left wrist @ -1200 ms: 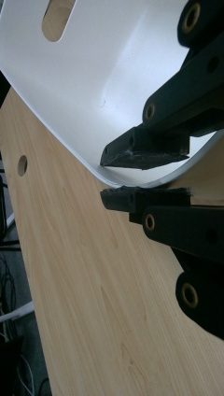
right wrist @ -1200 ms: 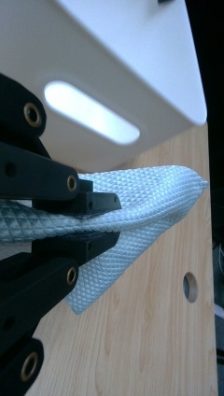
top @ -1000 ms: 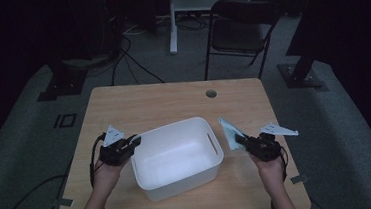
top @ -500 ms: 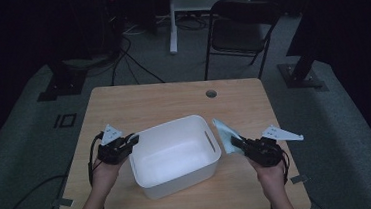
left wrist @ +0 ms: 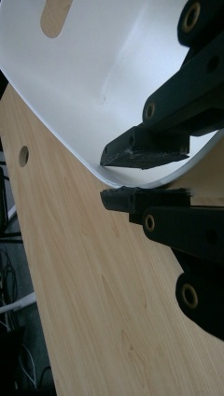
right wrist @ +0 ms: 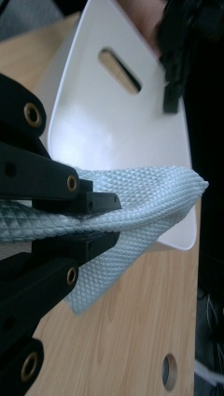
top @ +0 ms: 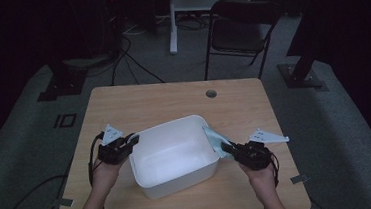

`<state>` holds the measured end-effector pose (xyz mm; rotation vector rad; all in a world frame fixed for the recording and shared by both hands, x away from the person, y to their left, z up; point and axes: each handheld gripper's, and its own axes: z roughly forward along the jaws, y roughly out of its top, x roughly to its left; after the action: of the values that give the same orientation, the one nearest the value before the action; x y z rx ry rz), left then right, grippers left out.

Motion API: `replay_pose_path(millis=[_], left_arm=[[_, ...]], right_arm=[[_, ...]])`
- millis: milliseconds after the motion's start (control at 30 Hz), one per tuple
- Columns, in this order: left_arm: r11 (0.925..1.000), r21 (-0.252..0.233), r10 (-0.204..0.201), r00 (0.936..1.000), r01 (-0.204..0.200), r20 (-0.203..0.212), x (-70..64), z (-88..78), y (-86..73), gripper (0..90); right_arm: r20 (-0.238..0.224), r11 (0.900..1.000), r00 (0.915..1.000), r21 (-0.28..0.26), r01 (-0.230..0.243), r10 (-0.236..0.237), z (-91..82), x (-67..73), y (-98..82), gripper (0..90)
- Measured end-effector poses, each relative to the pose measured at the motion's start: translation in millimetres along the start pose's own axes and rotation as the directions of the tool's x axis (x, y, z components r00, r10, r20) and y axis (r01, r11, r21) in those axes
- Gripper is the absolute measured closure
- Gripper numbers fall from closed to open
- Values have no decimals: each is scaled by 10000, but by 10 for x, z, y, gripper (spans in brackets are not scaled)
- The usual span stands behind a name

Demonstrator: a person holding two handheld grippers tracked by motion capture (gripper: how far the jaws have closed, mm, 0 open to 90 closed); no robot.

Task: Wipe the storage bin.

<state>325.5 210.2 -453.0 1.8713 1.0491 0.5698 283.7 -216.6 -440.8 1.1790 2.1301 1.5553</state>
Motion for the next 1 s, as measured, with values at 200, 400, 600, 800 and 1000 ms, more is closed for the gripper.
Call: replay_pose_path(millis=[200, 400, 600, 800, 1000], left_arm=[[10000, -26, -48, 10000, 48, 19, 1, 2, -1, 780], [9999, -52, -86, 10000, 87, 36, 2, 3, -3, 780], [9999, -46, -97, 10000, 97, 12, -1, 3, -3, 780], [10000, -22, -74, 10000, 74, -41, -6, 2, -2, 780], [10000, -26, -79, 10000, 79, -23, -4, 2, -2, 780]], right_arm=[[87, 10000, 9999, 52, -61, 61, 27, -3, -11, 832], [137, 10000, 9999, 79, -54, 53, 51, -10, -19, 833], [155, 9998, 9997, 37, -179, 178, 76, -26, -34, 835], [196, 9998, 9996, 19, -189, 188, 87, -27, -46, 837], [137, 9996, 9995, 115, -276, 274, 112, -59, -70, 838]])
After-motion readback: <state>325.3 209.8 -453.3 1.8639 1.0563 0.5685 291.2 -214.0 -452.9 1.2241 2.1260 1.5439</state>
